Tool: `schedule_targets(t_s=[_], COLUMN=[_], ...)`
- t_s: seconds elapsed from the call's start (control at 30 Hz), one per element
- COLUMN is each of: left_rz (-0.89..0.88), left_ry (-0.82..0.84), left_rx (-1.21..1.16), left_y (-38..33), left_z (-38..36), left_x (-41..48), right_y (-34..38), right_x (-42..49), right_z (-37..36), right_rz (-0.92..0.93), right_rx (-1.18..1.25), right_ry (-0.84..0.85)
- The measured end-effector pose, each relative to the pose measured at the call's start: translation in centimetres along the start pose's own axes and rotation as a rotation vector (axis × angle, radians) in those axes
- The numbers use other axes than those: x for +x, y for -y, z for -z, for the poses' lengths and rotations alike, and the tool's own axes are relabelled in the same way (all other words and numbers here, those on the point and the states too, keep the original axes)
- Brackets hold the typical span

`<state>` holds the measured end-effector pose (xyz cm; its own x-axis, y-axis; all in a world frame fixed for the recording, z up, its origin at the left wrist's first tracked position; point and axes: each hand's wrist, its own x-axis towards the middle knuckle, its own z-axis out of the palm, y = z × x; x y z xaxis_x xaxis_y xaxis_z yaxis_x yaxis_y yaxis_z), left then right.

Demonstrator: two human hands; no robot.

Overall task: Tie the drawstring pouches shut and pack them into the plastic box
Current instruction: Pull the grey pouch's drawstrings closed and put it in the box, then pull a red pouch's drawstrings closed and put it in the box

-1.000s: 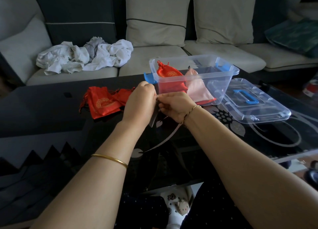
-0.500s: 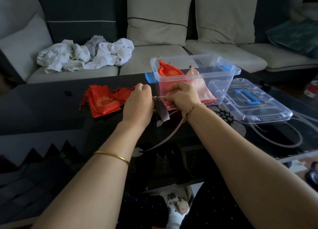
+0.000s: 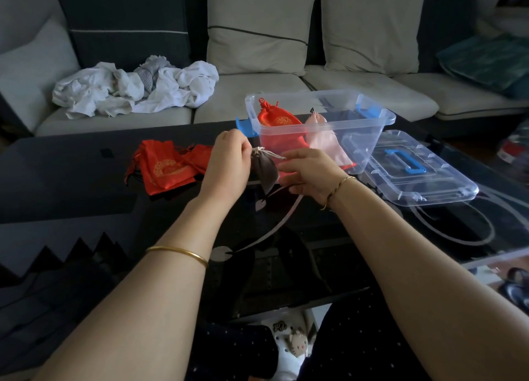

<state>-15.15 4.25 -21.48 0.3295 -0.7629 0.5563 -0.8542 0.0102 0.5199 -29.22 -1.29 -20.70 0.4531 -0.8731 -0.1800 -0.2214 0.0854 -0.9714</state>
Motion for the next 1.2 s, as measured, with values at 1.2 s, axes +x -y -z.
schedule_targets(t_s=[1.2], left_rz=[0.475], left_ry=[-0.118], left_rx=[-0.002], left_y=[3.8], left_z=[-3.3], left_x=[6.2], right_y=[10.2], right_x=[8.8], right_z=[5.4], right_rz=[0.256], right_rx=[-1.029], right_ry=[-0.355])
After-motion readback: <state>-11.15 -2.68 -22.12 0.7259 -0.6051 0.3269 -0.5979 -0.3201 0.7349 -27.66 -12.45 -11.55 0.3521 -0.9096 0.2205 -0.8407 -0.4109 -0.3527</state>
